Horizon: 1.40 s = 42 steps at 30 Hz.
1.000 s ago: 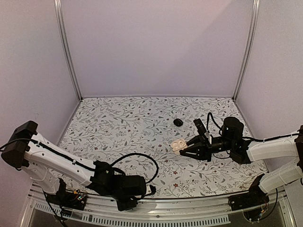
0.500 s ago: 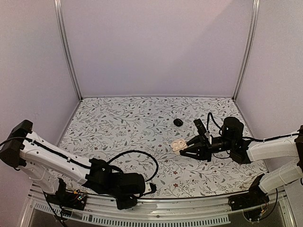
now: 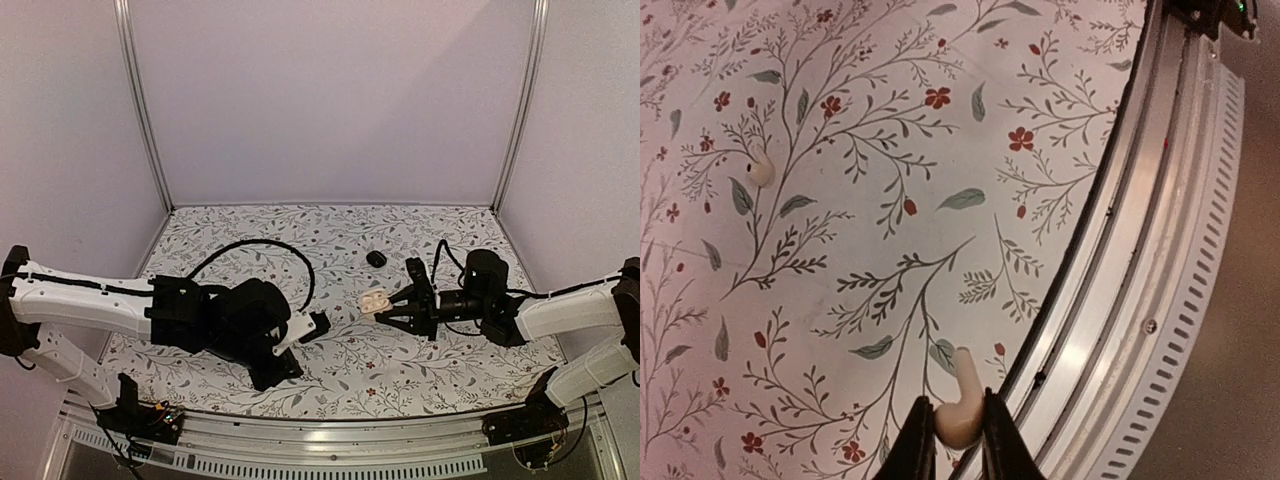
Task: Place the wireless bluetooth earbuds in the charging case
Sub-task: Insert the left earbud into the left side groove of the charging case.
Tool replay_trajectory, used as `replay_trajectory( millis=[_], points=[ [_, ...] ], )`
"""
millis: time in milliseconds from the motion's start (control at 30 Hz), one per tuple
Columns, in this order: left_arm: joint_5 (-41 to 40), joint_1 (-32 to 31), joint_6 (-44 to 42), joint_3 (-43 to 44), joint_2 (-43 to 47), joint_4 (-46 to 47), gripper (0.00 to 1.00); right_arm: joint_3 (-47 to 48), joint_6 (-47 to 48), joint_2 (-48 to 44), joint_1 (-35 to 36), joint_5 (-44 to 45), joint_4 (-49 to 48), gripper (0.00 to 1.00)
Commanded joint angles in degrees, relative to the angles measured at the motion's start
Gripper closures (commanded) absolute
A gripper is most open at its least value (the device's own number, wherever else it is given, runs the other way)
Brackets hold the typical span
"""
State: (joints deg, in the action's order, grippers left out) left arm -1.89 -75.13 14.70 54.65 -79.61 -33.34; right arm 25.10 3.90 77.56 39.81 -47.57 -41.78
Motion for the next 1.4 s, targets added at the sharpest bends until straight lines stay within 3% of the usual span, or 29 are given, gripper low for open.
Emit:
replay_trajectory(
  millis=[0, 300, 533, 1367],
  points=[
    [6.5, 5.5, -0.1, 4.6, 2.1, 2.3, 0.91, -0.1, 7.4, 3.1, 0.7, 6.0, -6.4, 1.00],
    [14.2, 11.6, 3.1, 11.2, -0.7, 5.0, 0.95, -1.6, 14.6, 7.6, 6.9, 18.7, -16.3, 1.00],
    [16.4, 16.2, 4.5, 13.4, -2.4, 4.9, 0.95, -1.3, 20.7, 10.7, 11.4, 26.9, -18.0, 1.00],
    [19.5, 19.4, 4.7, 15.8, -8.5, 6.7, 0.96, -0.5, 21.3, 13.4, 14.5, 30.3, -20.1, 1.00]
  ],
)
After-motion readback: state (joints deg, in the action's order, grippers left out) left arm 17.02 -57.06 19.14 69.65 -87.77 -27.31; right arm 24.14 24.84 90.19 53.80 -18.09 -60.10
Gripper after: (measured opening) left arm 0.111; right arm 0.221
